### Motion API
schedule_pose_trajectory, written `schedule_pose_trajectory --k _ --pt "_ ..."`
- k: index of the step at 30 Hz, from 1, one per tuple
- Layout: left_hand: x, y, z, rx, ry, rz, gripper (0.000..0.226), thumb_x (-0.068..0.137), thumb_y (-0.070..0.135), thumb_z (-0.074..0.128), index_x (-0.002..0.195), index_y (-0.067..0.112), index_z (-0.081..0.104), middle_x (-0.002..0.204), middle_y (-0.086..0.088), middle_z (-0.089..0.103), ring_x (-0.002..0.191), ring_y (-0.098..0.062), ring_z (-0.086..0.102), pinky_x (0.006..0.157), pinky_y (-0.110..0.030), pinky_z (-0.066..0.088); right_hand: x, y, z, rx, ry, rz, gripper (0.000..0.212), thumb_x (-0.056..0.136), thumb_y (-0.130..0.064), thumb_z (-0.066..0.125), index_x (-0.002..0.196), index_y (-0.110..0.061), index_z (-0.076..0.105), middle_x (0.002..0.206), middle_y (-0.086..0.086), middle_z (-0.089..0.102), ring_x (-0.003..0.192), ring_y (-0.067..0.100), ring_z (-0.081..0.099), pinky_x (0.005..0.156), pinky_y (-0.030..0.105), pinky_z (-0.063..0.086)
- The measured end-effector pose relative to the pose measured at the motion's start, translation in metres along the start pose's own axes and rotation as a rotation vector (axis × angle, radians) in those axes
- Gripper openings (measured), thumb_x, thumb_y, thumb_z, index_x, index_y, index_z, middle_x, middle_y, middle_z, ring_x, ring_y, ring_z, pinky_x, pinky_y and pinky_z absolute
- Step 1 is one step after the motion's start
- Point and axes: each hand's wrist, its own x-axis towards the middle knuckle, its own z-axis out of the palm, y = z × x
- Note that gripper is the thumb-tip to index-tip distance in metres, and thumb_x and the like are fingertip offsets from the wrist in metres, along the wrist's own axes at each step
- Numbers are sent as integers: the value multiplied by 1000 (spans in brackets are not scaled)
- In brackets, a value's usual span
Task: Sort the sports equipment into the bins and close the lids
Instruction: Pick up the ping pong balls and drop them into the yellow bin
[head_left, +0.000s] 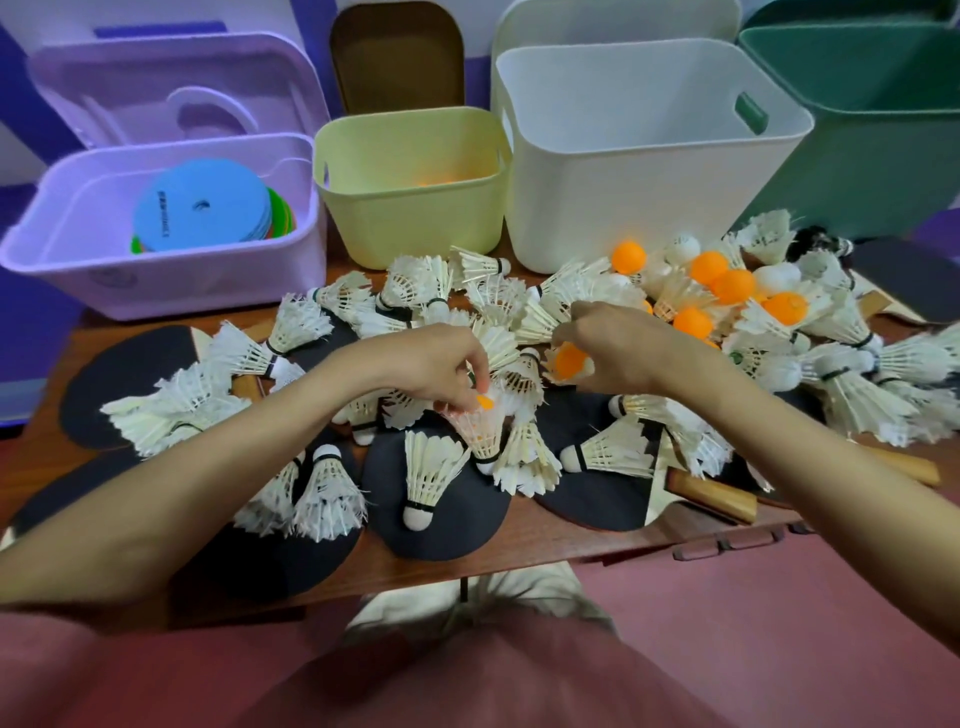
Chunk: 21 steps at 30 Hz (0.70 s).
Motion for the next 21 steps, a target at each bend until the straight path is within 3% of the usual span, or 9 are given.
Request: schedule_pose_trajectory --k 3,6,10,14,17,21 --pt "3 2 0 35 -66 -18 26 85 24 70 110 15 67 65 5 66 58 -7 57 60 -21 44 -4 3 3 -19 25 13 32 83 -17 66 114 -11 59 102 7 52 93 24 53 62 32 40" --pt "5 5 -2 33 -87 -36 26 85 22 70 110 12 67 67 3 65 49 -3 51 49 -15 38 -10 6 6 8 79 13 29 81 -14 68 109 -9 61 97 6 53 88 24 54 67 38 48" --pt "5 7 -4 52 -71 -7 29 80 30 74 103 14 69 67 4 60 57 -11 50 61 -27 41 -19 6 9 50 238 -11 30 82 -19 67 109 -5 61 93 9 54 86 28 53 66 44 48" --pt "2 5 -7 24 69 13 30 73 40 78 94 19 70 72 9 60 66 -6 55 65 -24 43 -23 -1 18 111 404 2 43 81 -29 70 114 -3 60 92 13 55 81 30 53 58 39 45" --pt "-1 4 -9 25 249 8 29 72 40 80 91 23 66 73 18 53 69 0 51 61 -20 37 -21 0 29 115 308 30 45 80 -13 65 123 -5 55 99 11 55 89 30 54 62 37 46" --pt "-3 -3 -9 -47 381 -16 35 71 35 81 98 18 68 93 8 65 80 -8 60 69 -25 43 -25 1 25 251 287 48 48 79 -20 59 124 -6 56 102 8 60 90 24 58 70 39 52"
